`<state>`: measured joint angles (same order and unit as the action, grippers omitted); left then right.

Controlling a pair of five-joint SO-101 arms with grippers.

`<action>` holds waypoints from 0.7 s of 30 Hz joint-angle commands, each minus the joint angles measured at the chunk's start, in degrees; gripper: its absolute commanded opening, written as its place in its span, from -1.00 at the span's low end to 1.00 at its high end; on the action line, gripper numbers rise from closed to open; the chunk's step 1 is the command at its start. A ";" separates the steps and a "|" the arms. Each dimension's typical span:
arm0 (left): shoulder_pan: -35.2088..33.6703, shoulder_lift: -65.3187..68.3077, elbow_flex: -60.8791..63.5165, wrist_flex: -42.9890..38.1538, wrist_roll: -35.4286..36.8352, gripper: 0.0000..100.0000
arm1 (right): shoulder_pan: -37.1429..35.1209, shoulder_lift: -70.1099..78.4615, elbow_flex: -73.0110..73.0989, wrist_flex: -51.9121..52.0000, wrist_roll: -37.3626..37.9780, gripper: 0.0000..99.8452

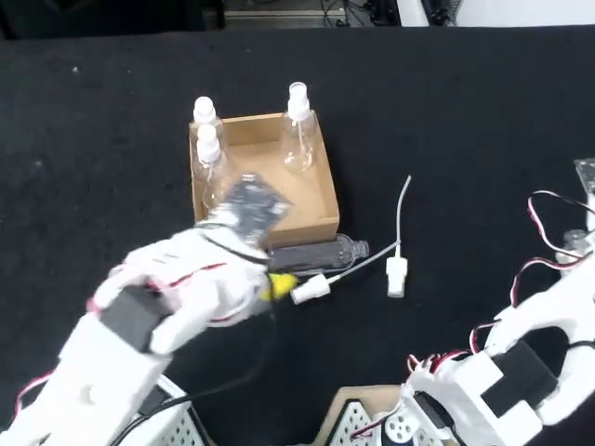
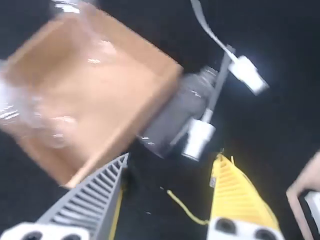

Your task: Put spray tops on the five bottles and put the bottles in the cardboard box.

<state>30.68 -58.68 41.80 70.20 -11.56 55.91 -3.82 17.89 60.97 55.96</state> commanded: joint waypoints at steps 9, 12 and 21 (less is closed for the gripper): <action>8.31 28.57 -2.77 -17.76 -0.62 -0.51 | 3.78 9.45 -12.18 -1.14 -0.09 -0.98; 9.45 33.14 -2.77 -21.80 -0.62 -0.51 | 4.48 10.95 -13.41 -1.14 -0.09 -0.98; 13.49 44.13 -2.86 -28.04 -0.62 -0.52 | 4.66 11.74 -13.93 -1.23 -0.09 -0.98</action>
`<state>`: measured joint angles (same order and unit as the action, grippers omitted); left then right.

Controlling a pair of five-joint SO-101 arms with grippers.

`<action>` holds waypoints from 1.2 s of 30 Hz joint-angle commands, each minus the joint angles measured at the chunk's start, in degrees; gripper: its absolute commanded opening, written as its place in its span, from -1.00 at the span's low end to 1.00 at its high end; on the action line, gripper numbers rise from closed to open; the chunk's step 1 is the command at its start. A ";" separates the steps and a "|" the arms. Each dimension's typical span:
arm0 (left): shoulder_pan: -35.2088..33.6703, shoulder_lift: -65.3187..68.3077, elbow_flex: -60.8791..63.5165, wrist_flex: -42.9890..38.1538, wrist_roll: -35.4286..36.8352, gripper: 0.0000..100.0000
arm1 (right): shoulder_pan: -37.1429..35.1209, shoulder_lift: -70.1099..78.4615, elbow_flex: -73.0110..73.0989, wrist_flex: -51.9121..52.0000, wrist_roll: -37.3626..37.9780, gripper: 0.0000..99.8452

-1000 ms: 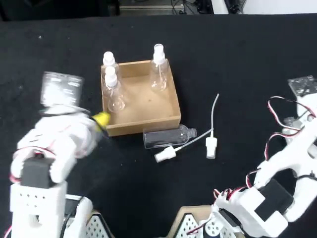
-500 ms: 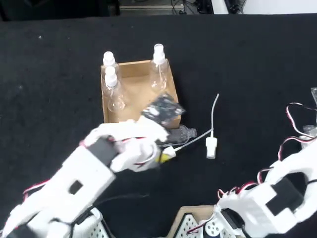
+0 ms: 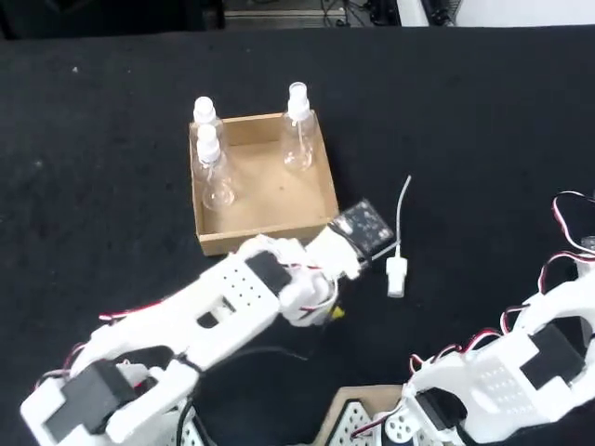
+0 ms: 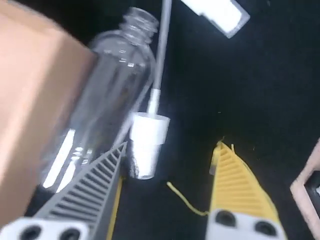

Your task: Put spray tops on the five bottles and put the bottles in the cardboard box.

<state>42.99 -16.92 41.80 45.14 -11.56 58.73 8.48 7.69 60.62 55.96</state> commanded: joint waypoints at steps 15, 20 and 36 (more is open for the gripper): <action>0.84 9.85 -2.86 -7.03 -0.70 -0.52 | 1.93 -0.57 -3.30 -0.88 -0.09 -0.98; -1.89 10.37 -3.82 -8.00 -4.22 -0.52 | 1.85 -0.48 -3.30 -0.88 -0.09 -0.98; 1.63 9.76 2.68 -11.34 -5.01 -0.94 | 1.85 -0.48 -3.30 -0.88 -0.09 -0.98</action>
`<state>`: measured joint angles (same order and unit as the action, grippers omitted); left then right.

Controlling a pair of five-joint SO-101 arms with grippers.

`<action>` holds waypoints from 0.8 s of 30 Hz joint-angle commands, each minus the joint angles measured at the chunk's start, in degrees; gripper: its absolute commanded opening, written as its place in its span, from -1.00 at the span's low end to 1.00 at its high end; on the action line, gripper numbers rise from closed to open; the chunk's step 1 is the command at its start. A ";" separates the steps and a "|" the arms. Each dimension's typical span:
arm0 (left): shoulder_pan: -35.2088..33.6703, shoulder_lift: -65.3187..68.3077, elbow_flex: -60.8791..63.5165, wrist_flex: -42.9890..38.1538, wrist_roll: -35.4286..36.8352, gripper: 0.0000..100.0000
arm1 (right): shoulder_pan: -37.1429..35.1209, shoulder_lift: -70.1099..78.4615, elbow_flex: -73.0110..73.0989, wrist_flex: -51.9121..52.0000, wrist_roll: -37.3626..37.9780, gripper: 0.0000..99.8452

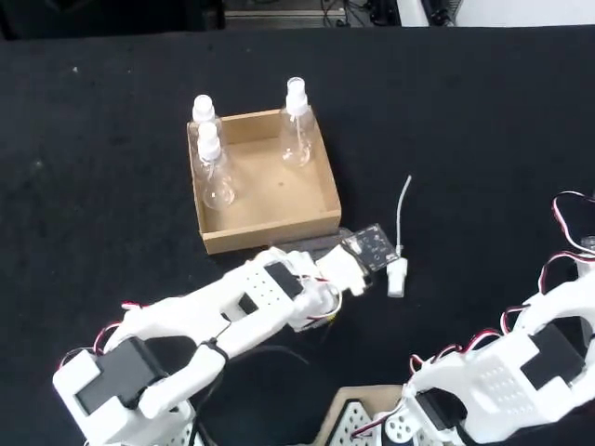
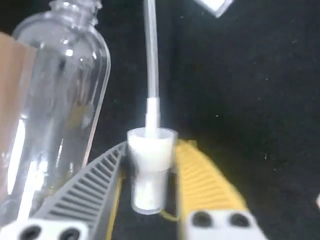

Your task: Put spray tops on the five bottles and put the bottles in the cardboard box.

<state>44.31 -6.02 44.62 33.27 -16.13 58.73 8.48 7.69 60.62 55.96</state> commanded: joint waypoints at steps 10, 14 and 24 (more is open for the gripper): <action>-1.80 -14.33 -2.07 24.18 -16.62 -0.94 | 1.41 -0.48 -3.21 -0.79 -0.26 -0.98; -5.49 -24.18 -1.19 34.20 -23.12 -0.94 | 0.88 -1.01 -3.30 -0.26 -0.44 -0.98; -33.01 -42.55 5.58 51.25 -34.55 -0.94 | -1.67 -3.21 -3.47 7.91 -0.53 -0.98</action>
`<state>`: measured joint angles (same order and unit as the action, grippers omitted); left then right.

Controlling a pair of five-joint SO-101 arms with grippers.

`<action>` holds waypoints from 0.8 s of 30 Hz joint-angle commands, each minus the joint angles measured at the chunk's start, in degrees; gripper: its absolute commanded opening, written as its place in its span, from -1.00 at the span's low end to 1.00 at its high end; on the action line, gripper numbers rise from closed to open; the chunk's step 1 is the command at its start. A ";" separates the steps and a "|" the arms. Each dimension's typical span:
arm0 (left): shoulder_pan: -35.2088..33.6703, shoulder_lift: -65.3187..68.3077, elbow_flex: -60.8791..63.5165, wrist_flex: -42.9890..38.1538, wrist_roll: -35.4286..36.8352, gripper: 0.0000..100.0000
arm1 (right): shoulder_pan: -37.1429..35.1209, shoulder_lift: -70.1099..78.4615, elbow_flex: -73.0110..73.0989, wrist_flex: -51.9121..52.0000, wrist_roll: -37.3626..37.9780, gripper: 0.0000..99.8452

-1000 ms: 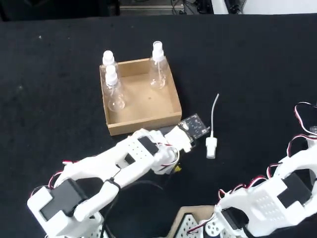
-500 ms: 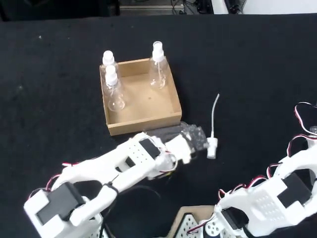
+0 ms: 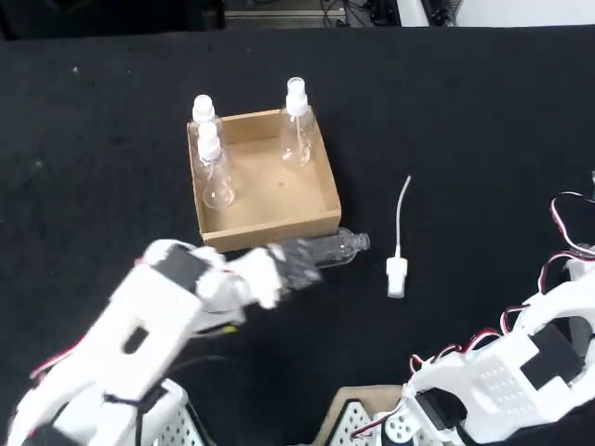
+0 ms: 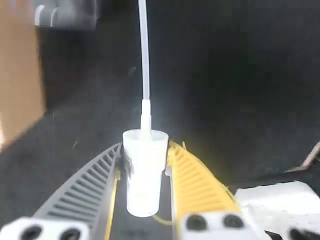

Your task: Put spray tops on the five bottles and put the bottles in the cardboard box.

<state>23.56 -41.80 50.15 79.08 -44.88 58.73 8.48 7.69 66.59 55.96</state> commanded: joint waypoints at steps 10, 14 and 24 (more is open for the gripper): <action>-38.73 -10.37 0.04 17.76 -32.00 -0.94 | -13.45 -16.66 -3.21 15.21 -10.20 -0.98; -50.86 -7.38 0.04 17.14 -42.02 -0.94 | -20.13 -19.56 -3.21 18.37 -15.82 -0.98; -70.55 6.95 -0.04 -1.23 -42.90 -0.94 | -34.20 -22.02 11.65 7.65 -30.95 -0.98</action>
<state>-42.02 -40.22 50.86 85.14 -84.00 28.04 -9.54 14.99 79.96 28.09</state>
